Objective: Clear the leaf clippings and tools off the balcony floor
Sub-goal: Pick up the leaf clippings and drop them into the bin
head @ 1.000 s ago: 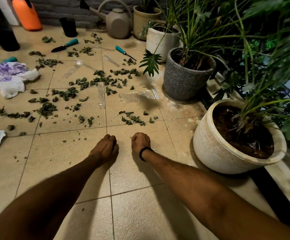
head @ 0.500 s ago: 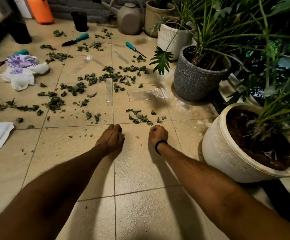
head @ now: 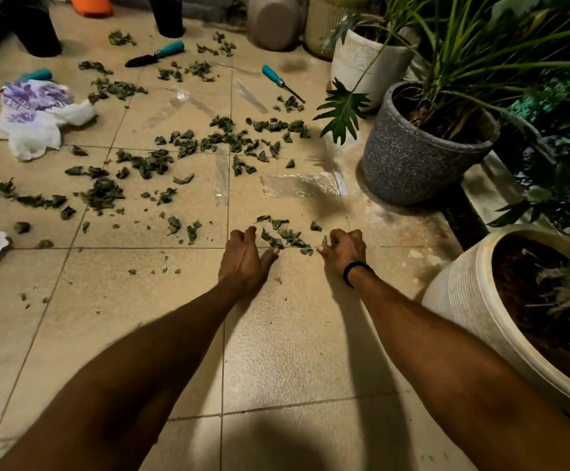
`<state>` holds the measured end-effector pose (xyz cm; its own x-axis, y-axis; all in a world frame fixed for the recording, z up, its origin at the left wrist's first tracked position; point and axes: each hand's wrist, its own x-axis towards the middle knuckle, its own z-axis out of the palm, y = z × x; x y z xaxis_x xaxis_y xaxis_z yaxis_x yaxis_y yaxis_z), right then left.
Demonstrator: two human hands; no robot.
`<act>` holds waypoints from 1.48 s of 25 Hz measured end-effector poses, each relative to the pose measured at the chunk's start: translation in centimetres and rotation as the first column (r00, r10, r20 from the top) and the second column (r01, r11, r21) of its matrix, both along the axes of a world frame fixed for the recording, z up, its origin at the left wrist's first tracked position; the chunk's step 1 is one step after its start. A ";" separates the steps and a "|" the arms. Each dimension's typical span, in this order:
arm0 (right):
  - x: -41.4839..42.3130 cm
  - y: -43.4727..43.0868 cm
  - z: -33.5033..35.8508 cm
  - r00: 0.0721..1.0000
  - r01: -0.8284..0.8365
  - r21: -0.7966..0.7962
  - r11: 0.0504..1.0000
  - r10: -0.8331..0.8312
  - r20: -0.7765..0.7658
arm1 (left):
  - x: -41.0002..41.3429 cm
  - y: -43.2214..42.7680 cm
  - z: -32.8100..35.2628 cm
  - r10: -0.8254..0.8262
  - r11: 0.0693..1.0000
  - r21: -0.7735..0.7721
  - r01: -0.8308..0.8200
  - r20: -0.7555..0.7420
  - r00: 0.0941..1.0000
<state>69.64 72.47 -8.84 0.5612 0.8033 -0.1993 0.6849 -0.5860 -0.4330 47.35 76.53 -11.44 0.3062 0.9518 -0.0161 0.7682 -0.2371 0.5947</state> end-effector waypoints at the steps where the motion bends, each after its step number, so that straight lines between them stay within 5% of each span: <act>1: 0.0 0.2 -0.2 0.999 -0.027 0.017 0.999 0.027 0.022 | 0.4 0.0 -0.2 0.008 1.000 0.016 -0.008 0.015 1.000; 6: -1.0 1.6 0.8 0.991 0.096 0.111 0.989 -0.085 -0.105 | 2.4 1.2 -0.3 -0.051 0.995 0.082 0.050 0.018 0.999; 9: -2.1 1.6 1.0 0.997 -0.069 0.038 0.997 0.071 -0.037 | 3.1 1.7 -0.7 -0.066 0.992 0.105 0.074 -0.081 0.995; 12: -3.4 1.0 0.1 0.966 -0.258 -0.023 0.966 0.258 0.002 | 3.4 1.9 -0.7 0.052 0.998 0.044 -0.055 0.062 0.997; 17: -3.8 0.8 -0.6 0.943 -0.277 -0.037 0.960 0.279 0.180 | 2.9 3.4 -0.7 0.101 0.992 0.053 -0.114 0.201 0.974; 21: -2.7 1.6 1.1 0.976 -0.162 -0.088 0.983 0.173 0.135 | 3.5 3.8 1.2 -0.068 0.997 0.022 0.068 0.026 0.997; 26: -0.4 3.3 2.6 0.998 0.061 0.093 0.994 -0.062 0.001 | 5.2 2.8 1.1 -0.312 0.944 0.045 0.328 -0.208 0.927; 31: -0.2 5.3 2.6 0.992 -0.120 0.011 0.993 0.119 0.050 | 5.0 2.3 -1.1 -0.138 0.983 0.126 0.135 0.020 0.990; 34: -1.4 4.9 1.3 0.931 -0.352 -0.165 0.921 0.363 0.042 | 5.0 2.7 -0.6 0.073 0.996 0.024 -0.081 0.234 0.970; 37: -2.4 3.8 -0.1 0.900 -0.412 -0.073 0.908 0.418 0.121 | 4.6 3.2 1.6 0.348 0.935 -0.206 -0.290 0.359 0.866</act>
